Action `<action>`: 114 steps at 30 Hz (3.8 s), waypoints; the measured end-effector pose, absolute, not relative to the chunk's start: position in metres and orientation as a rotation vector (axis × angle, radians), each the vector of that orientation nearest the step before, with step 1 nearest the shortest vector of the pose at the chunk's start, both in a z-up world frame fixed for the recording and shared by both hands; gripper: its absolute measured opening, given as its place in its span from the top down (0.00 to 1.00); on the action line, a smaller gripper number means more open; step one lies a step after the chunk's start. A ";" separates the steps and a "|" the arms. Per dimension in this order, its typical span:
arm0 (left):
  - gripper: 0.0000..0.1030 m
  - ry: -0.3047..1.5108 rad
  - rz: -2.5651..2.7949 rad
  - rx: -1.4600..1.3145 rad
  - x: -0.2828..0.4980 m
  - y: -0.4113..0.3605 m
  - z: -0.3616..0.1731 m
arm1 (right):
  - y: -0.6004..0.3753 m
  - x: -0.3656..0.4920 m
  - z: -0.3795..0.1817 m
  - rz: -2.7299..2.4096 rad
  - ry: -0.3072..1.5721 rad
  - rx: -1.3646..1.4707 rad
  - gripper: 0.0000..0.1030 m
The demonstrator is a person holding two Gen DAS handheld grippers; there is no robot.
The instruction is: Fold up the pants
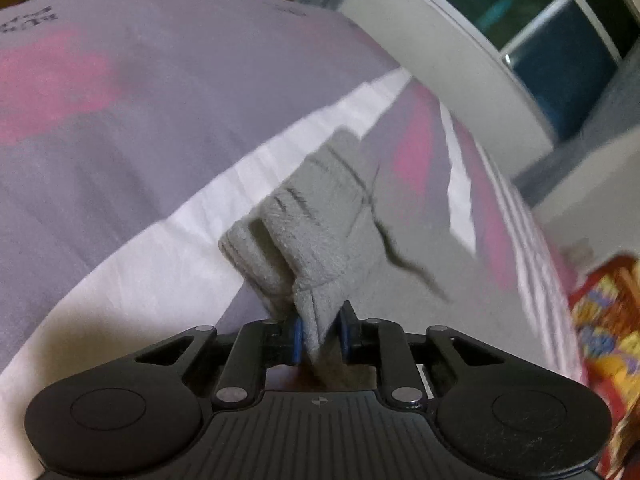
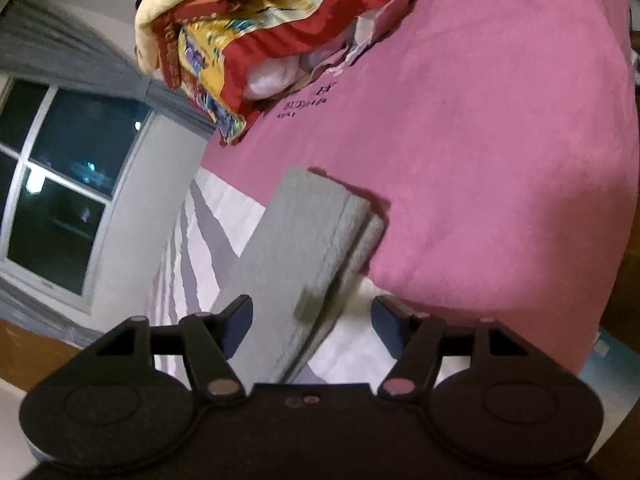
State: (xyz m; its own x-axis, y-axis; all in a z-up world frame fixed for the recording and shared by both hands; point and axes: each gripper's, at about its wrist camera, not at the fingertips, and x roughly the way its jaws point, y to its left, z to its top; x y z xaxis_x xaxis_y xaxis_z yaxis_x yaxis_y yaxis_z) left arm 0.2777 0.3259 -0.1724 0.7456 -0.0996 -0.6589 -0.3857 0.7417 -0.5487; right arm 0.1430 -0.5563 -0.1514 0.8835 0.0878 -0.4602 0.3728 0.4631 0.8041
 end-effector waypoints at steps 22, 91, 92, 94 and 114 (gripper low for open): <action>0.49 0.749 0.179 -0.747 0.277 0.328 -0.171 | -0.555 0.190 -0.140 -0.247 0.553 0.834 0.91; 0.14 0.763 -0.369 -0.736 0.273 0.189 -0.125 | -0.261 0.191 -0.067 0.191 0.558 0.038 0.74; 0.14 0.811 -0.404 -0.723 0.286 0.170 -0.130 | -0.270 0.192 -0.069 0.174 0.574 0.070 0.74; 0.15 0.876 -0.437 -0.709 0.303 0.145 -0.138 | -0.284 0.193 -0.073 0.169 0.599 0.129 0.74; 0.81 0.842 -0.483 -0.581 0.283 0.097 -0.154 | -0.315 0.210 -0.107 0.144 0.737 0.323 0.66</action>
